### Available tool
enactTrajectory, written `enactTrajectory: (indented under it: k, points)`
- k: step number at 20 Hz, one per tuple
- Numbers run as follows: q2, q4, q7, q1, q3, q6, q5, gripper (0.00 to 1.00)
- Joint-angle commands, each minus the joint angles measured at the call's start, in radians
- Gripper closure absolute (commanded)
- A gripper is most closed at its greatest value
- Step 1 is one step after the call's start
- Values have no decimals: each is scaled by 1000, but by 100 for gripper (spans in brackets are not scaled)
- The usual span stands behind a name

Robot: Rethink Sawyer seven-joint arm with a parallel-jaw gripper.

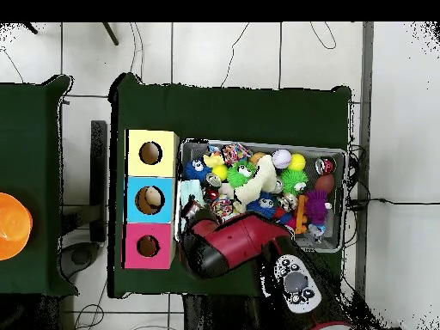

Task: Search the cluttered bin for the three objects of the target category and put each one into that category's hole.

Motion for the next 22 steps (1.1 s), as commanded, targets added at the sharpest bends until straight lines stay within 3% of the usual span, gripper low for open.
enactTrajectory:
  k: [1, 7, 9, 10, 14, 22]
  points:
    - [69, 15, 101, 6, -90, -80, 55, 0]
    - [47, -25, 71, 66, -200, -116, 39, 0]
    - [24, -54, 65, 109, -269, -140, 31, 0]
    - [23, -91, 66, 165, -347, -175, 28, 0]
    - [57, -151, 47, 237, -462, -264, 52, 0]
    - [135, -202, 18, 286, -513, -382, 120, 0]
